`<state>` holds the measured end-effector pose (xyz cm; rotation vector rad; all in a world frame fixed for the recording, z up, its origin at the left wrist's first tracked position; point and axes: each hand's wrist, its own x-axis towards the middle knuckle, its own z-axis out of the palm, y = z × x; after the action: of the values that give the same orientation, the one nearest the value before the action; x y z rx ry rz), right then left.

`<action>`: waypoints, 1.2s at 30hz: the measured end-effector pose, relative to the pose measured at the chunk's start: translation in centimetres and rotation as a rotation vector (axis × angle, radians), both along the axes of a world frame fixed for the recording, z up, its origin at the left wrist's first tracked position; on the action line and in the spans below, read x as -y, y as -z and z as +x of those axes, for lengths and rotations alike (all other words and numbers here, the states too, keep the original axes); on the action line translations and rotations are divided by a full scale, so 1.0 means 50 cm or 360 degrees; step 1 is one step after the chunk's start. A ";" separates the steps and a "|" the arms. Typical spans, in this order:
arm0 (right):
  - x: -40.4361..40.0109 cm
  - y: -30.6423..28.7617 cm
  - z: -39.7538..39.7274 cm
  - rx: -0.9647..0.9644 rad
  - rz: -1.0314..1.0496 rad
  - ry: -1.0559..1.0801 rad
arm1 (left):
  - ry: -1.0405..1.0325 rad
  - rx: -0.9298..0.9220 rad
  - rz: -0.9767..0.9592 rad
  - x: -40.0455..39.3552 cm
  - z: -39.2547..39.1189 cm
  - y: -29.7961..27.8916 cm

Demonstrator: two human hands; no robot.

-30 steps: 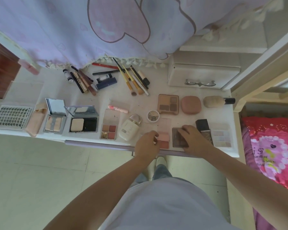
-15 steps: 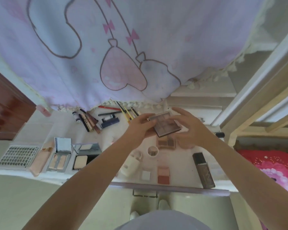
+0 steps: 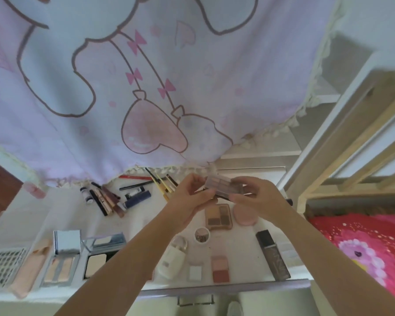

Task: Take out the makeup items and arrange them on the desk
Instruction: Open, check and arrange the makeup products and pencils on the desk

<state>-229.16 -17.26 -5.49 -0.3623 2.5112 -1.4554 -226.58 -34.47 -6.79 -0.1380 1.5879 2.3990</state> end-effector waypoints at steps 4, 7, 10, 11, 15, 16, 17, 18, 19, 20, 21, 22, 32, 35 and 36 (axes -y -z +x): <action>-0.029 0.007 0.016 0.0031 0.0101 -0.0100 | -0.0013 0.0015 -0.0070 -0.026 0.019 0.019; -0.057 0.015 0.019 0.0029 0.0086 -0.0197 | -0.0117 0.0041 -0.0071 -0.052 0.033 0.033; -0.088 0.025 0.023 0.0039 0.0059 -0.0299 | -0.0252 0.0042 -0.0095 -0.088 0.053 0.044; -0.103 0.031 0.024 0.0050 0.0076 -0.0327 | -0.0277 0.0038 -0.0111 -0.104 0.062 0.047; -0.158 0.056 0.022 0.0172 0.0228 -0.0471 | -0.0343 0.0044 -0.0204 -0.170 0.094 0.059; -0.173 0.059 0.023 0.0190 0.0250 -0.0515 | -0.0368 0.0047 -0.0256 -0.186 0.101 0.064; -0.186 0.061 0.023 0.0206 0.0235 -0.0560 | -0.0400 0.0043 -0.0297 -0.198 0.107 0.071; -0.198 0.062 0.022 0.0243 0.0188 -0.0598 | -0.0445 0.0046 -0.0320 -0.210 0.113 0.079; -0.208 0.062 0.019 0.0292 0.0132 -0.0622 | -0.0490 0.0054 -0.0322 -0.220 0.119 0.085; -0.214 0.063 0.017 0.0327 0.0094 -0.0637 | -0.0532 0.0067 -0.0315 -0.226 0.123 0.090; -0.220 0.064 0.013 0.0340 0.0094 -0.0669 | -0.0575 0.0078 -0.0309 -0.235 0.127 0.096; -0.224 0.067 0.009 0.0343 0.0118 -0.0706 | -0.0608 0.0087 -0.0299 -0.241 0.131 0.101; -0.212 0.152 -0.018 0.0649 0.0214 -0.0683 | -0.0773 0.0345 -0.0063 -0.268 0.191 0.181; -0.204 0.182 -0.020 0.0697 0.0274 -0.0773 | -0.0905 0.0502 -0.0029 -0.275 0.210 0.229; -0.202 0.194 -0.023 0.0642 0.0293 -0.0808 | -0.0925 0.0541 -0.0049 -0.281 0.216 0.244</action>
<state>-230.34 -7.18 -15.18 -0.5580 2.0139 -0.9768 -215.79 -20.42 -18.97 -1.0847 1.5711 2.5501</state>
